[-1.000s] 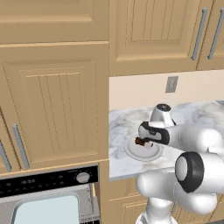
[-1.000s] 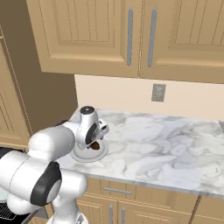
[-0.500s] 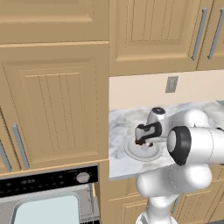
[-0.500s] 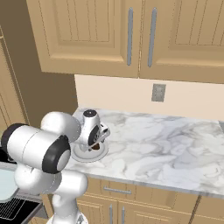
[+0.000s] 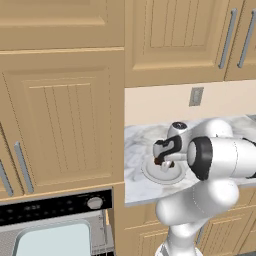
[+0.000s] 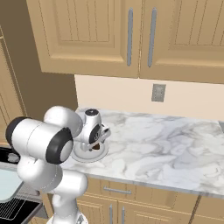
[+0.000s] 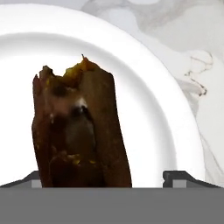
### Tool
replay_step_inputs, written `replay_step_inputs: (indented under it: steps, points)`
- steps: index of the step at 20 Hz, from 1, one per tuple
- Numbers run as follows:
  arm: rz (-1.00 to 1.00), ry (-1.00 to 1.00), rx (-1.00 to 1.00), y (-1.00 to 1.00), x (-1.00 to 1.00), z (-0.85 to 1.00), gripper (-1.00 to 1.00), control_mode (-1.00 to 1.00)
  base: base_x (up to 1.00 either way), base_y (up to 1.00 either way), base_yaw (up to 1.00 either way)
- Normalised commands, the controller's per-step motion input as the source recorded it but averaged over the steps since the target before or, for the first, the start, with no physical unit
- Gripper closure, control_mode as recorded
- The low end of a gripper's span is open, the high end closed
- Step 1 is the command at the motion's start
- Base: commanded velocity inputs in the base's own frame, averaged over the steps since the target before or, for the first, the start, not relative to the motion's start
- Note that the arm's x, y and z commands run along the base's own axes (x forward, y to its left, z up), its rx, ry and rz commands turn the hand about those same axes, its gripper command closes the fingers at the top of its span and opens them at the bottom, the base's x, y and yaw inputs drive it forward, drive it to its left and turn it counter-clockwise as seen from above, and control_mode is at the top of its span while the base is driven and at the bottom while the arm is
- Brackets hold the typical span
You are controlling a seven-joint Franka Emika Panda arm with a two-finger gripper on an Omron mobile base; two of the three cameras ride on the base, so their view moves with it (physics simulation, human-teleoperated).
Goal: Place the sweet potato on the bottom rack of the oven.
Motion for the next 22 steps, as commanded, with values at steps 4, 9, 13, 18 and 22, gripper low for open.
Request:
replay_step_inputs:
  steps: [4, 9, 13, 18, 22]
  points:
    - [0.00, 0.00, 0.00, 0.19, 0.00, -0.21, 1.00, -1.00, 0.00, 0.00, 0.00]
    - [0.00, 0.00, 0.00, 0.17, -0.12, -0.07, 1.00, -1.00, 0.00, 0.00, 0.00]
    - [0.00, -0.07, 0.00, 0.09, -0.21, 0.00, 1.00, -1.00, 0.00, 0.00, 0.00]
    - [-0.10, -0.12, 0.00, 0.00, -0.28, 0.37, 1.00, -1.00, 0.00, 0.00, 0.00]
    - [-0.08, -0.12, 0.01, 0.03, -0.61, 0.82, 1.00, -1.00, 0.00, 0.00, 0.00]
